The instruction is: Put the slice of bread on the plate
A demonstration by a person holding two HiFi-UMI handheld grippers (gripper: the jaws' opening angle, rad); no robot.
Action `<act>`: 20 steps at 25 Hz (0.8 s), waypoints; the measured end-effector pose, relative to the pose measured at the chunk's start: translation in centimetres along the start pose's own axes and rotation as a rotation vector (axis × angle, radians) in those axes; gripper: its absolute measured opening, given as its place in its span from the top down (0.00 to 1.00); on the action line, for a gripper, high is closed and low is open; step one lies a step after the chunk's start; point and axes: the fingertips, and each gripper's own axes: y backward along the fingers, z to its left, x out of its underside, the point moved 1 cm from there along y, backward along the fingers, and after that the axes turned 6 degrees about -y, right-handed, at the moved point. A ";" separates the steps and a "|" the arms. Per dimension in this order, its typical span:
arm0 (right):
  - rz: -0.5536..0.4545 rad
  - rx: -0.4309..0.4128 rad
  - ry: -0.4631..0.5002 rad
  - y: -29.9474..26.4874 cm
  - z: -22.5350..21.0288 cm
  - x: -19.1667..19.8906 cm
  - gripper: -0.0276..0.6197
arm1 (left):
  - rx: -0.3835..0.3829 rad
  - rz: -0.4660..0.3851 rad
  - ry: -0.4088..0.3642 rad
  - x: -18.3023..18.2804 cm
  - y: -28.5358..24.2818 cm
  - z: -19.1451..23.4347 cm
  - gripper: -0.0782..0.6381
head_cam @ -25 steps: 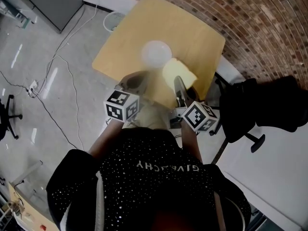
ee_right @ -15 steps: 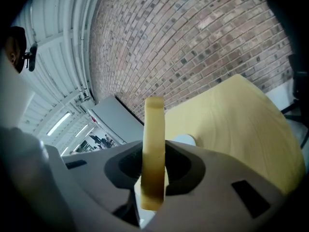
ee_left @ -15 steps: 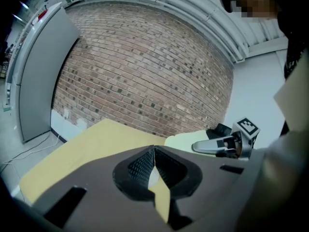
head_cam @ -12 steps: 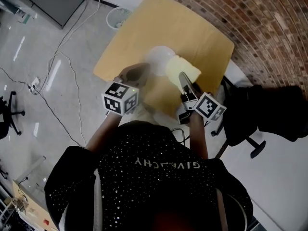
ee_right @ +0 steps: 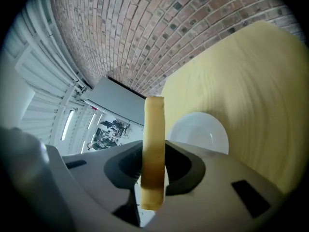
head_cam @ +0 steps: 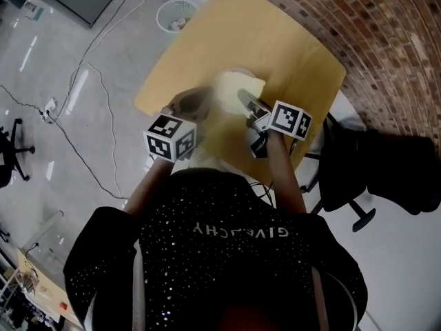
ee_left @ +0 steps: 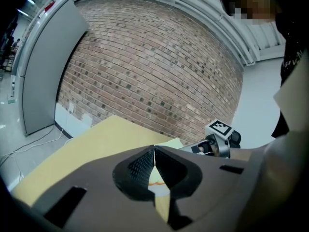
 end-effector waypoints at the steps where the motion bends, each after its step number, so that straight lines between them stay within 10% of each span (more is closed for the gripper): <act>1: 0.014 -0.004 -0.012 -0.6 -0.1 0.0 0.81 | -0.011 -0.001 0.009 0.0 0.0 0.3 0.88; 12: 0.053 0.004 -0.140 -2.0 -2.1 -0.3 0.81 | -0.046 -0.011 0.050 0.4 -0.3 1.5 0.88; 16: 0.080 0.002 -0.130 -2.2 -1.4 -0.2 0.41 | -0.035 -0.015 0.044 0.1 -0.5 0.9 0.88; 20: 0.104 0.170 0.061 -1.8 -2.1 0.3 0.28 | -0.025 -0.027 0.043 0.0 -0.3 0.3 0.88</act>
